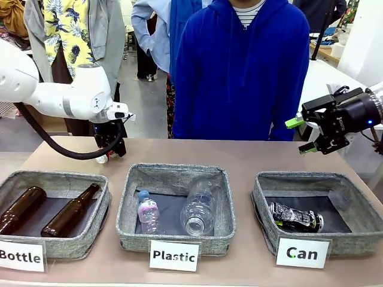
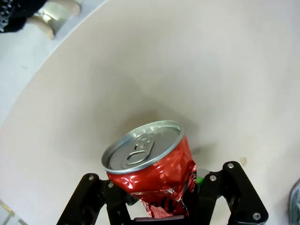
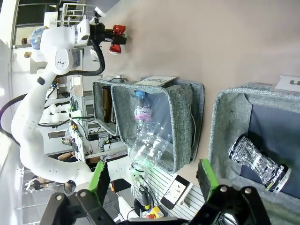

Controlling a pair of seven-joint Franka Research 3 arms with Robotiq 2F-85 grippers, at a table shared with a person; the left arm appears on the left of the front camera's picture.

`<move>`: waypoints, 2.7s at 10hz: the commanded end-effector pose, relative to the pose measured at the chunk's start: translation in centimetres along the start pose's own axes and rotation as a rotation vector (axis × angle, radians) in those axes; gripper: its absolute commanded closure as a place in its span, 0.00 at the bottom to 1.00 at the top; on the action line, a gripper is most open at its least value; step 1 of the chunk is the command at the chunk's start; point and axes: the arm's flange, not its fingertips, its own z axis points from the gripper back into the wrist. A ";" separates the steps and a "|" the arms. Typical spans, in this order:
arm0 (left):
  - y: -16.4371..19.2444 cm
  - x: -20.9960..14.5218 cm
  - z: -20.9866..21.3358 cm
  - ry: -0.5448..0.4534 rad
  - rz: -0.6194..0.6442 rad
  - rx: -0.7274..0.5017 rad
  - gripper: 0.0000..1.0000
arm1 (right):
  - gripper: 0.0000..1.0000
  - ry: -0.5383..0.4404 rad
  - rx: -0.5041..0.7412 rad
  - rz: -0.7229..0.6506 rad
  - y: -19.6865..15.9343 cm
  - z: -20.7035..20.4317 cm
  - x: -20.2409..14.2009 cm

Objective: Sort the can waste into the basket.
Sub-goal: Pick up the can waste from the table and place it in the right Fabric basket.

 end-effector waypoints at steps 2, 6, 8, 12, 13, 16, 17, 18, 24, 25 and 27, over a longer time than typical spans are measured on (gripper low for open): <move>-2.5 -7.3 10.4 -0.178 -0.131 -0.019 1.00 | 0.00 0.004 0.006 0.023 0.0 0.4 0.1; -12.0 -21.5 18.6 -0.313 -0.786 -0.137 1.00 | 0.00 0.004 0.006 0.023 0.0 0.4 0.1; -15.2 -27.5 17.1 -0.326 -1.050 -0.106 1.00 | 0.00 0.004 0.006 0.023 0.0 0.4 0.1; -17.2 -27.4 16.8 -0.302 -1.035 -0.123 1.00 | 0.00 0.004 0.006 0.023 0.0 0.4 0.1; -17.2 -27.4 16.8 -0.302 -1.035 -0.123 1.00 | 0.00 0.004 0.006 0.023 0.0 0.4 0.1; -20.2 -24.0 16.6 -0.455 -0.976 -0.146 1.00 | 0.00 -0.010 -0.275 0.088 0.7 2.6 -1.4; -25.0 -21.1 19.5 -0.502 -1.039 -0.096 1.00 | 0.00 -0.013 -0.406 0.167 1.5 5.9 -2.7; -30.2 -17.8 22.5 -0.543 -1.011 -0.076 1.00 | 0.00 -0.019 -0.497 0.279 1.8 10.3 -4.8; -58.2 1.3 26.7 -0.538 -1.042 -0.102 1.00 | 0.00 -0.390 -0.631 0.207 -3.2 25.7 -16.4; -61.4 2.5 23.9 -0.548 -1.014 -0.123 1.00 | 0.00 -0.424 -0.613 0.228 -3.3 26.3 -17.4; -65.2 4.4 17.9 -0.496 -1.002 -0.109 1.00 | 0.00 -0.485 -0.551 0.307 -3.0 27.0 -18.4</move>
